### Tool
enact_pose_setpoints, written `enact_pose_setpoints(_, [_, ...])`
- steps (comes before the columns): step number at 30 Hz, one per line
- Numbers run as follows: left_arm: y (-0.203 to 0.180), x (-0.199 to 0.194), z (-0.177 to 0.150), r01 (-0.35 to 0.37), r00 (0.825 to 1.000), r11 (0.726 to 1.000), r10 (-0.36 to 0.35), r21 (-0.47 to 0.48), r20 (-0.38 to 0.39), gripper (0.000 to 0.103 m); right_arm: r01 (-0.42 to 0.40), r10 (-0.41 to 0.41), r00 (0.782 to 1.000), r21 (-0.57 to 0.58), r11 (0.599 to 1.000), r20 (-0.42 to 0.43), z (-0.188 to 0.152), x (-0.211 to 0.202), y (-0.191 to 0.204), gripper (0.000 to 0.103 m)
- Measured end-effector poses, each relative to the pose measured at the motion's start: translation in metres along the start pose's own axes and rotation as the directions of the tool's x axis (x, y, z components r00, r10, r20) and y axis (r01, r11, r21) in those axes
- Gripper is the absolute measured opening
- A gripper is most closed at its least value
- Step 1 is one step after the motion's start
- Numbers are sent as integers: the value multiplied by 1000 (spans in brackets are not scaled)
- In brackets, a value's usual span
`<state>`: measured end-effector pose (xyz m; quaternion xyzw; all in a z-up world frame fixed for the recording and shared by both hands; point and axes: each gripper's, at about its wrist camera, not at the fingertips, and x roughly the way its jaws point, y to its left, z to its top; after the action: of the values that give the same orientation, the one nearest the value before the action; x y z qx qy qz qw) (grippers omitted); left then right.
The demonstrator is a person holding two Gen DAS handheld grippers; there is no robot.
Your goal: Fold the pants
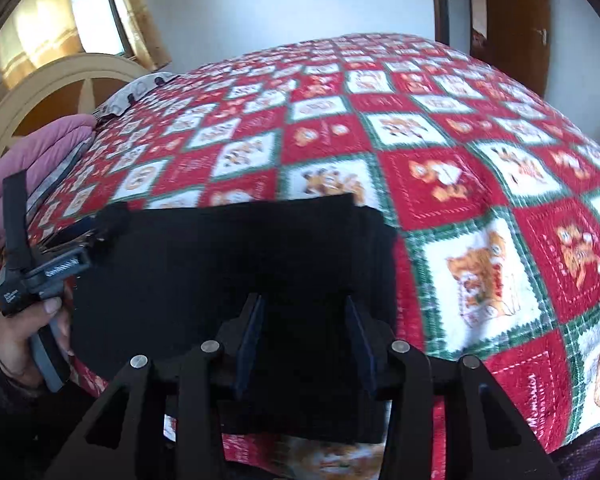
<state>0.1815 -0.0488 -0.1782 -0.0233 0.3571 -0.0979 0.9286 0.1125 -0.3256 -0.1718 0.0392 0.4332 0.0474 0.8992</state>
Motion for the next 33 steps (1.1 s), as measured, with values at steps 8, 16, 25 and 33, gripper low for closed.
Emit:
enact_pose_setpoints(8, [-1, -18, -3, -11, 999, 1000, 12, -17, 30, 103, 22, -26, 996, 49, 999, 81, 1, -20, -7, 59])
enact_pose_setpoints(16, [-12, -42, -10, -4, 999, 1000, 3, 19, 51, 103, -45, 80, 980, -193, 980, 181, 1, -39, 67, 59])
enact_pose_setpoints(25, [-11, -29, -24, 8, 1000, 1000, -8, 27, 4, 103, -56, 58, 998, -186, 981, 8, -6, 20, 70, 59])
enact_pose_setpoints(33, [-3, -27, -30, 37, 999, 999, -37, -2, -11, 103, -85, 91, 996, -221, 972, 20, -13, 15, 66, 59])
